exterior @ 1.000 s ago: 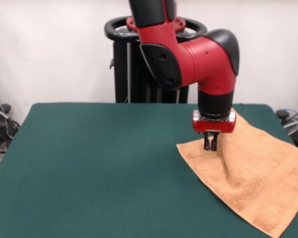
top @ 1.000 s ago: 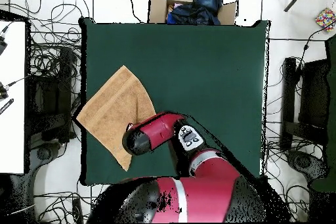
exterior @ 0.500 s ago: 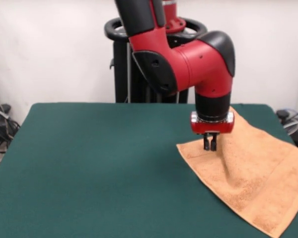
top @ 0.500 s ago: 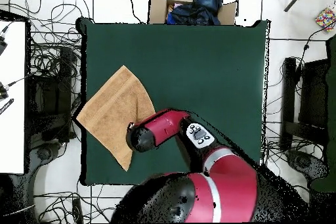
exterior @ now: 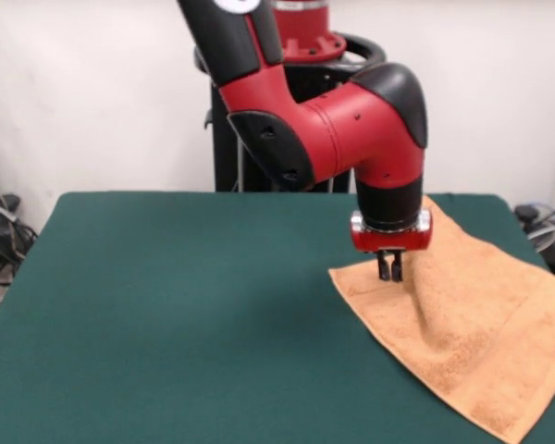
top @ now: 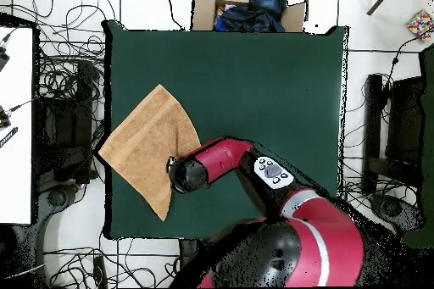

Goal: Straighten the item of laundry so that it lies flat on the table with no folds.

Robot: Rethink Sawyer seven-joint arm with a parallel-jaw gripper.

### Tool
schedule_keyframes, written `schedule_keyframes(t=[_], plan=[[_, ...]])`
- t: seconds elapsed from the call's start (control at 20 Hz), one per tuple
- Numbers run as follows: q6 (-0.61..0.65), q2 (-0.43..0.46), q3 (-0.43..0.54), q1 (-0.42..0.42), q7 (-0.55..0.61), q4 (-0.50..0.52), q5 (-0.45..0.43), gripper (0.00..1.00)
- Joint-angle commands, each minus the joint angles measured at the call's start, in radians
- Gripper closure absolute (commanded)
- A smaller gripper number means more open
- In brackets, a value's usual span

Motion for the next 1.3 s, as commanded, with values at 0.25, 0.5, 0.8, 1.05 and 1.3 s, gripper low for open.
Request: schedule_keyframes(t=[0.25, 0.5, 0.8, 1.05, 1.3], plan=[[0.033, 0.150, -0.032, -0.126, -0.501, -0.293, -0.336, 1.00], [0.060, 0.164, 0.002, -0.166, -0.584, -0.303, -0.321, 1.00], [0.074, 0.169, 0.012, -0.180, -0.643, -0.315, -0.305, 1.00], [0.099, 0.170, 0.019, -0.188, -0.688, -0.324, -0.288, 1.00], [0.104, 0.168, 0.026, -0.198, -0.702, -0.323, -0.287, 1.00]])
